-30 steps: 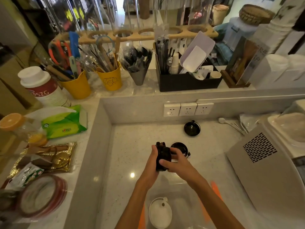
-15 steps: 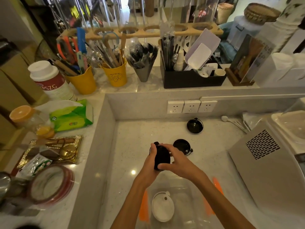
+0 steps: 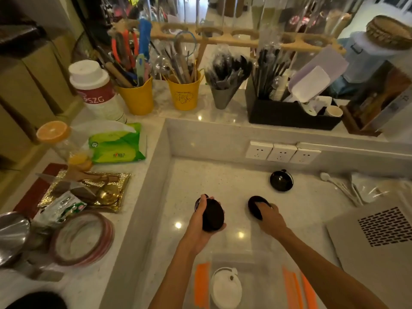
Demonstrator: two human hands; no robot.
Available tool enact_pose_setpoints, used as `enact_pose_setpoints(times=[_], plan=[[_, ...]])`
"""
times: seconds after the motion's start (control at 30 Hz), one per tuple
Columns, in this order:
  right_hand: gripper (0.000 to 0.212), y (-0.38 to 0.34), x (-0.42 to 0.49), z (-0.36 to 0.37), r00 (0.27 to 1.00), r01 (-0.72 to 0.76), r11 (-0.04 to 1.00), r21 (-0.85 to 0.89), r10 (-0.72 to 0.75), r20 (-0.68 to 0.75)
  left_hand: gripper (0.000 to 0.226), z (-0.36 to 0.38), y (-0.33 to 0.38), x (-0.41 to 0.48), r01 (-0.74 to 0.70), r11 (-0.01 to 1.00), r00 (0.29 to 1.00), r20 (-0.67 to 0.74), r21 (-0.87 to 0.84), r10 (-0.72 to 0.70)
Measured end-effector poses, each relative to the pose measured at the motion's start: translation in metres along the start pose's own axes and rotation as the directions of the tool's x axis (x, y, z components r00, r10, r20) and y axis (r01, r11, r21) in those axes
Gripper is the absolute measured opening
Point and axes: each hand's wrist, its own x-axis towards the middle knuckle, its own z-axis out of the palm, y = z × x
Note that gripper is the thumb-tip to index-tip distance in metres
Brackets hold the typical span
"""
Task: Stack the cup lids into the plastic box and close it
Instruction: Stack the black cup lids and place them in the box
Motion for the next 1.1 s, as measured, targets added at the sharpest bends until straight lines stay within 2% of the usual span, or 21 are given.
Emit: enact_pose_setpoints(times=[0.13, 0.2, 0.27, 0.33, 0.4, 0.47, 0.57, 0.67, 0.73, 0.83, 1.03, 1.1], plan=[[0.045, -0.008, 0.0, -0.007, 0.996, 0.014, 0.965, 0.26, 0.009, -0.089, 0.054, -0.008, 0.002, 0.004, 0.0, 1.0, 0.999, -0.045, -0.001, 0.0], [0.032, -0.019, -0.006, -0.024, 0.998, 0.044, 0.875, 0.481, -0.015, -0.064, 0.063, -0.006, 0.005, 0.007, 0.016, 0.998, 0.995, -0.103, 0.06, -0.01], [0.024, -0.029, -0.019, -0.047, 0.991, 0.086, 0.775, 0.626, -0.128, 0.022, 0.078, 0.003, 0.007, 0.009, 0.036, 0.986, 0.992, -0.127, 0.162, -0.015], [0.025, -0.038, -0.036, -0.069, 0.949, 0.118, 0.723, 0.681, -0.284, 0.138, 0.084, 0.012, 0.007, 0.01, 0.045, 0.968, 0.994, -0.104, 0.248, -0.02], [0.035, -0.047, -0.052, -0.086, 0.886, 0.172, 0.751, 0.637, -0.401, 0.233, 0.079, 0.021, 0.004, 0.009, 0.061, 0.954, 0.998, -0.032, 0.294, -0.054], [0.039, -0.053, -0.062, -0.094, 0.861, 0.249, 0.797, 0.551, -0.442, 0.25, 0.072, 0.029, -0.001, 0.007, 0.069, 0.933, 0.993, 0.068, 0.354, -0.099], [0.046, -0.051, -0.071, -0.093, 0.902, 0.264, 0.766, 0.586, -0.411, 0.131, 0.06, 0.041, -0.008, 0.003, 0.045, 0.909, 0.979, 0.164, 0.414, -0.123], [0.043, -0.045, -0.082, -0.084, 0.948, 0.222, 0.702, 0.677, -0.319, 0.02, 0.06, 0.052, -0.011, 0.001, 0.008, 0.93, 0.988, 0.139, 0.368, -0.064], [0.041, -0.044, -0.092, -0.076, 0.96, 0.165, 0.632, 0.757, -0.279, 0.024, 0.059, 0.058, -0.013, 0.001, -0.023, 0.934, 0.995, 0.1, 0.356, -0.014], [0.052, -0.047, -0.106, -0.066, 0.968, 0.124, 0.535, 0.836, -0.251, 0.017, 0.048, 0.064, -0.018, 0.003, -0.061, 0.908, 0.997, 0.074, 0.414, 0.033], [0.065, -0.048, -0.113, -0.055, 0.988, 0.116, 0.523, 0.845, -0.146, -0.045, 0.055, 0.073, -0.029, 0.001, -0.142, 0.831, 0.989, 0.114, 0.537, 0.095], [0.068, -0.048, -0.113, -0.05, 0.996, 0.08, 0.474, 0.877, -0.076, -0.049, 0.053, 0.076, -0.031, -0.001, -0.171, 0.827, 0.984, 0.132, 0.535, 0.118]])
